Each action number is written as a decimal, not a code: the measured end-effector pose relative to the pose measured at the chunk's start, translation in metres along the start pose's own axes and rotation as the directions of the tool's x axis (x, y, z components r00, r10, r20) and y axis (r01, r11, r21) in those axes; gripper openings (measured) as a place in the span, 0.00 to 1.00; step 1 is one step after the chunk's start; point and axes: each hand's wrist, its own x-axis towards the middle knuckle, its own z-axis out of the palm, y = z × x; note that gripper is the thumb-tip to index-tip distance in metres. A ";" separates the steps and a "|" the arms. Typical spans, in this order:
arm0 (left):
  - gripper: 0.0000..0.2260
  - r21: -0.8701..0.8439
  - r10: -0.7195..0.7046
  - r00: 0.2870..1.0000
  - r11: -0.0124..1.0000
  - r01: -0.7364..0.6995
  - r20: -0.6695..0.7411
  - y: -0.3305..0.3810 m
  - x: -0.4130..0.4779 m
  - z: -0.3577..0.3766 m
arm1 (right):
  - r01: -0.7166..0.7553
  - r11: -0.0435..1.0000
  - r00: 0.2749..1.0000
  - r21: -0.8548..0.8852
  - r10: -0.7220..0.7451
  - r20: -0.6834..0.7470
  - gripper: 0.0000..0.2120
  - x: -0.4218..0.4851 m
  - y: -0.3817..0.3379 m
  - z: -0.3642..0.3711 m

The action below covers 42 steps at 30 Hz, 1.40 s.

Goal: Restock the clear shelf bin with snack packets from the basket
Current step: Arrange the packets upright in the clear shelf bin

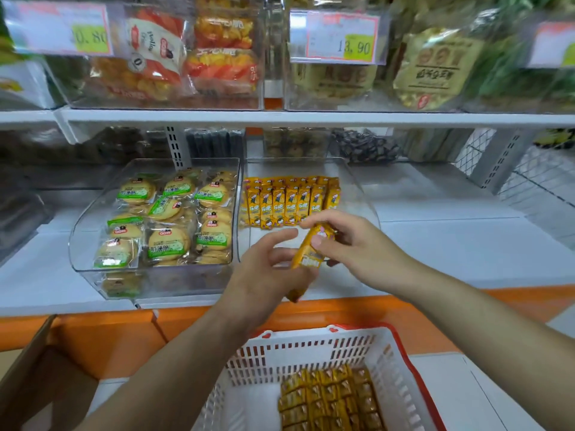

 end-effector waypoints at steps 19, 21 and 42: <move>0.06 0.141 0.146 0.989 0.980 -0.142 -0.016 0.034 0.041 0.051 | 0.071 0.997 0.962 -0.015 -0.073 -0.265 0.23 -0.021 0.019 -0.045; 0.05 0.202 0.148 0.989 0.969 -0.142 -0.012 0.035 0.068 0.051 | 0.017 0.999 0.946 -0.036 -0.028 -0.324 0.23 -0.017 0.034 -0.062; 0.25 0.978 0.410 0.893 0.008 -0.209 0.187 -0.025 0.271 0.028 | -0.052 0.713 0.991 -0.700 -0.048 -0.122 0.21 0.133 0.088 -0.119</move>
